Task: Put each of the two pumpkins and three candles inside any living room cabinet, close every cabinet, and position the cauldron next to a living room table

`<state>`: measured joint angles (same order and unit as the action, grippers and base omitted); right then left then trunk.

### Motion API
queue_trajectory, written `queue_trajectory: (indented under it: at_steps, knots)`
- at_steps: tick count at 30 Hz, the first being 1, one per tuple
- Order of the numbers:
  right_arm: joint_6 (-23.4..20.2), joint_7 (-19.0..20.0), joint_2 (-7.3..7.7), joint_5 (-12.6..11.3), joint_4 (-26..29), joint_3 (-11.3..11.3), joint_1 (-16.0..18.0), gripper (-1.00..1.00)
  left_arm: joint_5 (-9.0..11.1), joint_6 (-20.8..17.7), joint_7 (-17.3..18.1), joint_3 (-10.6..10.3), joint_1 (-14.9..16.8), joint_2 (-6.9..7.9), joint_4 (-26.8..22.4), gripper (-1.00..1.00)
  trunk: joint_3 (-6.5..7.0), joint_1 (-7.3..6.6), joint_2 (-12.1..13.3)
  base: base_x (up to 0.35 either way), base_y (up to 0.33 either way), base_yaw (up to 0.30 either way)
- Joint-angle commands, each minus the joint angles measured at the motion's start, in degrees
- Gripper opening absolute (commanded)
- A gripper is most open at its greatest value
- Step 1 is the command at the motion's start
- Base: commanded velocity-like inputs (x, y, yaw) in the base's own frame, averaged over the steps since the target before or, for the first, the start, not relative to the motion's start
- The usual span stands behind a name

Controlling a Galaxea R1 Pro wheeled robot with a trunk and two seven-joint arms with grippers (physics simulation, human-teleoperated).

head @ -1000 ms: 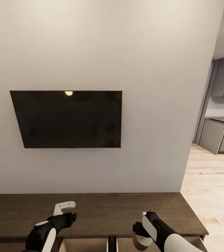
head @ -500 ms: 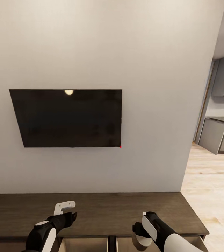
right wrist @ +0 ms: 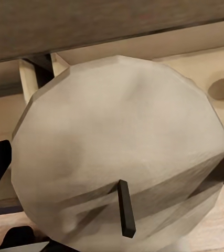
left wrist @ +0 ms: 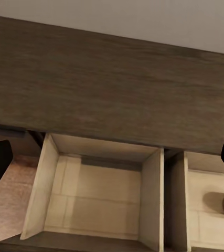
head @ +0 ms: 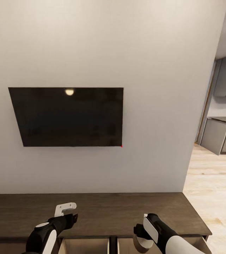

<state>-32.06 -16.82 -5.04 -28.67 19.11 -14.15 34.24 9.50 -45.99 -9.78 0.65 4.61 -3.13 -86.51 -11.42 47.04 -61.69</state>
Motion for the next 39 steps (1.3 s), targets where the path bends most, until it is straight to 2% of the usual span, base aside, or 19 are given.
queue_trajectory:
  at_steps: [1, 9, 39]
  knots:
    - [-0.28, -0.49, 0.04, -0.60, 0.09, -0.44, 0.04, -1.00, 0.61, -0.24, -0.41, 0.06, 0.04, -0.04, -0.06, 1.00, -0.27, 0.23, -0.48, 0.000, 0.000, 0.000]
    - [-2.85, -0.42, 0.02, -0.57, 0.13, -0.51, 0.04, -1.00, 0.61, -0.24, -0.41, 0.06, 0.04, -0.04, -0.06, 1.00, -1.70, 1.99, -3.68, 0.000, 0.000, 0.000]
    - [-3.18, -0.40, -0.02, -0.58, 0.11, -0.52, 0.04, -1.00, 0.70, -0.49, -0.31, 0.53, 0.04, -0.04, 0.11, 1.00, -7.09, 8.58, -15.72, 0.000, 0.000, 0.000]
